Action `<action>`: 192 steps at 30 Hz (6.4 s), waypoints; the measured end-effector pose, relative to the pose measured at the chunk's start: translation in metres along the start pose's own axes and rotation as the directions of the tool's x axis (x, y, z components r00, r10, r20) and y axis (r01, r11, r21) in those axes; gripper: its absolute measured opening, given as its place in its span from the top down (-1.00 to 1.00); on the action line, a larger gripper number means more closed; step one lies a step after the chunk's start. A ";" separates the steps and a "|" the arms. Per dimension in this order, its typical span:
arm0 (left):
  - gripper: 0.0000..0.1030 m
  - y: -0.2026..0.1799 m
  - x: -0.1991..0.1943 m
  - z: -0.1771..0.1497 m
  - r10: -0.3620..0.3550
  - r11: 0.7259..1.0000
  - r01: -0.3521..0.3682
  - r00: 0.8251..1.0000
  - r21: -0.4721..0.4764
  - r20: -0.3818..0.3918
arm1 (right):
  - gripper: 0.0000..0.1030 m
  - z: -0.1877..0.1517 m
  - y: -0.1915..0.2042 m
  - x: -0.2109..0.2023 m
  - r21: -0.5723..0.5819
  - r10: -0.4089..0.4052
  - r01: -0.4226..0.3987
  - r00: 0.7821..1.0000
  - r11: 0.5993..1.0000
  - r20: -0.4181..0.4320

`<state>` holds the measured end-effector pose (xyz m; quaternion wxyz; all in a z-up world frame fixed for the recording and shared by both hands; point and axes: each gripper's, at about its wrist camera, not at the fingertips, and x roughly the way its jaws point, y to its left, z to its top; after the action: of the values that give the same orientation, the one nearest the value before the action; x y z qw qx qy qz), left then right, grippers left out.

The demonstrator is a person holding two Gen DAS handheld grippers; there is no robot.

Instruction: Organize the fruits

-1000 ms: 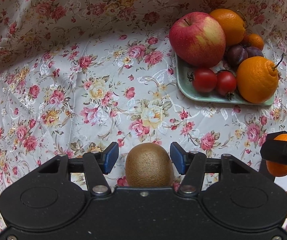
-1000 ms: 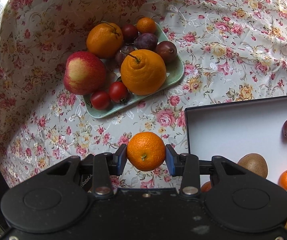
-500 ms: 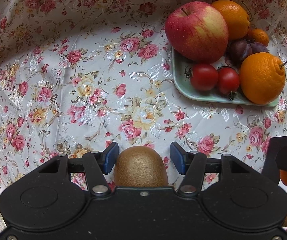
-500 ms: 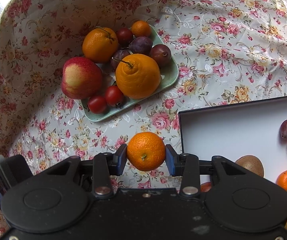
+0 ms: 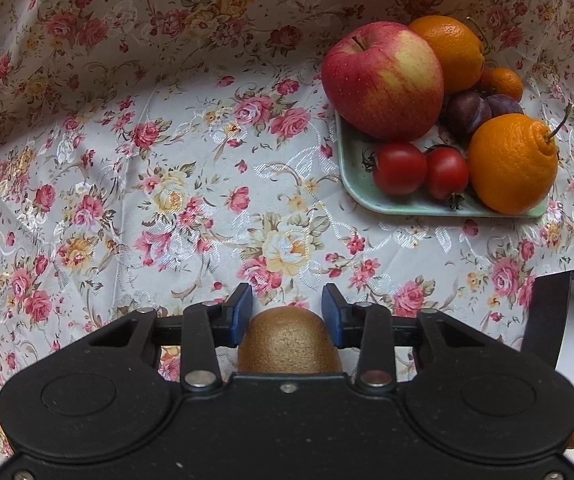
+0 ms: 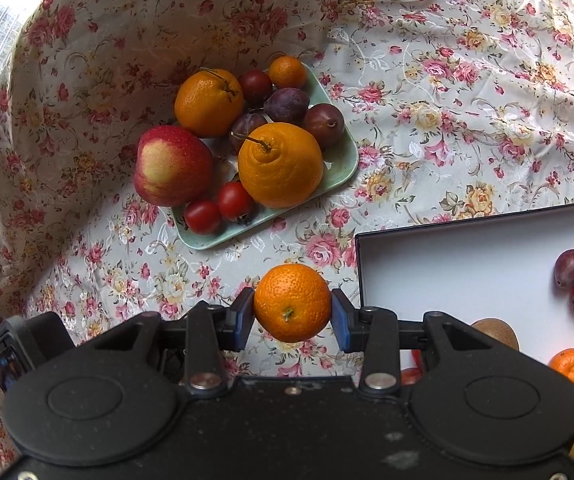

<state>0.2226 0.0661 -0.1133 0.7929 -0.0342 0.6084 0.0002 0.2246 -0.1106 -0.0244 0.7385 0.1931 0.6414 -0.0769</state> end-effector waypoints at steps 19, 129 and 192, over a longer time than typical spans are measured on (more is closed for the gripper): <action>-0.08 0.006 -0.036 -0.008 -0.071 0.997 0.072 0.997 -0.024 0.024 | 0.20 -0.008 -0.006 -0.011 -0.005 -0.008 0.008 1.000 1.000 0.018; -0.21 -0.181 -0.100 -0.071 -0.163 0.973 0.140 0.979 0.181 0.119 | 0.20 -0.041 -0.209 -0.057 0.202 -0.130 0.114 0.989 0.973 0.071; -0.21 -0.183 -0.096 -0.085 -0.078 0.973 0.057 0.993 0.226 0.087 | 0.24 -0.048 -0.197 -0.045 -0.039 -0.314 0.318 0.946 0.947 0.085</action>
<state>0.1231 -0.1176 -0.0330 0.8194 0.0342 0.5645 -0.0934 0.1022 -0.2784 -0.0218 0.7458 0.0655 0.6365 -0.1851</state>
